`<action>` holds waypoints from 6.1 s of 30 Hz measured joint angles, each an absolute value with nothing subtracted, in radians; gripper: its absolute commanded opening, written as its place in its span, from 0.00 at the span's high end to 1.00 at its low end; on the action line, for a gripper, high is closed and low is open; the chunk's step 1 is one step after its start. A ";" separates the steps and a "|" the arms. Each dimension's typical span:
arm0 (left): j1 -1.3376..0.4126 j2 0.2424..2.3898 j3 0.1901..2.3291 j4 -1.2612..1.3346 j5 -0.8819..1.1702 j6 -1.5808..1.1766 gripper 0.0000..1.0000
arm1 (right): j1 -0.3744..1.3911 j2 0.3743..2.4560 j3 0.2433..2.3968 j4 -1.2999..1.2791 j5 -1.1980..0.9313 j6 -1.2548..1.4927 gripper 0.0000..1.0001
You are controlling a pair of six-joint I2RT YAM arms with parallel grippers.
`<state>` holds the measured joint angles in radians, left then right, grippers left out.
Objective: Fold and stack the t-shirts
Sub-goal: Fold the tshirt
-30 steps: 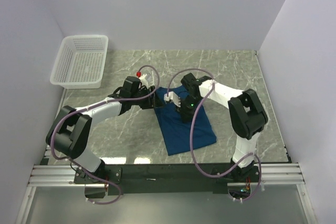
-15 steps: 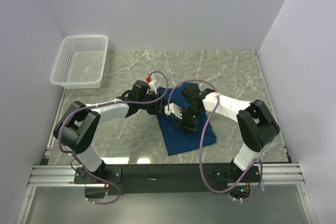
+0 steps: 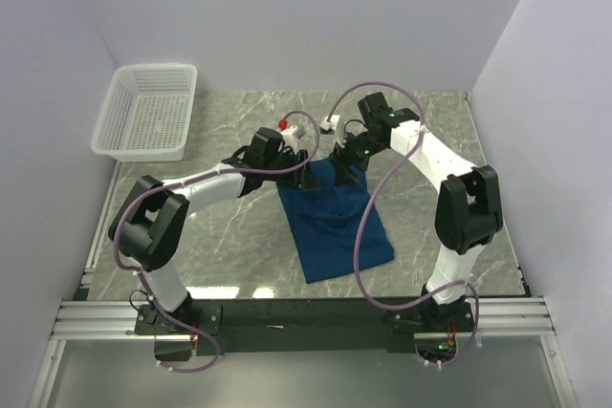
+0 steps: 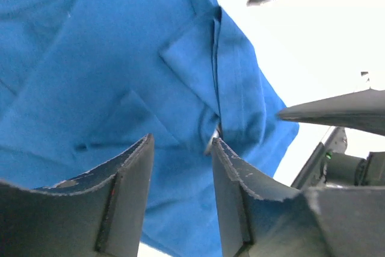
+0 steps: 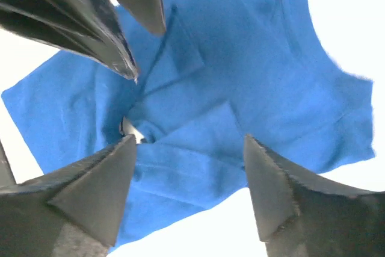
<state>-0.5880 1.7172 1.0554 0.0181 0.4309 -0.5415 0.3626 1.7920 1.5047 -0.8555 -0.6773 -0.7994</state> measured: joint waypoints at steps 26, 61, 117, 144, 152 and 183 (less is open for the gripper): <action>-0.606 1.802 1.063 -0.182 0.262 -0.518 0.51 | 0.346 1.927 1.375 -0.789 -0.368 -0.533 0.51; -0.603 1.710 0.944 -0.175 0.203 -0.584 0.99 | 0.209 1.821 1.291 -0.702 -0.488 -0.479 0.38; -0.532 1.755 1.044 -0.136 0.286 -0.614 0.69 | 0.142 1.858 1.349 -0.696 -0.527 -0.445 0.80; -1.042 1.118 0.662 -0.007 0.136 0.039 0.35 | 0.188 1.121 0.631 -0.857 -0.701 -1.670 0.14; -1.284 1.372 0.645 0.007 -0.073 0.060 0.39 | 0.207 1.026 0.463 -0.821 -0.603 -1.809 0.21; -1.317 1.548 0.740 -0.041 -0.182 -0.146 0.25 | 0.212 1.135 0.507 -0.686 -0.609 -1.777 0.95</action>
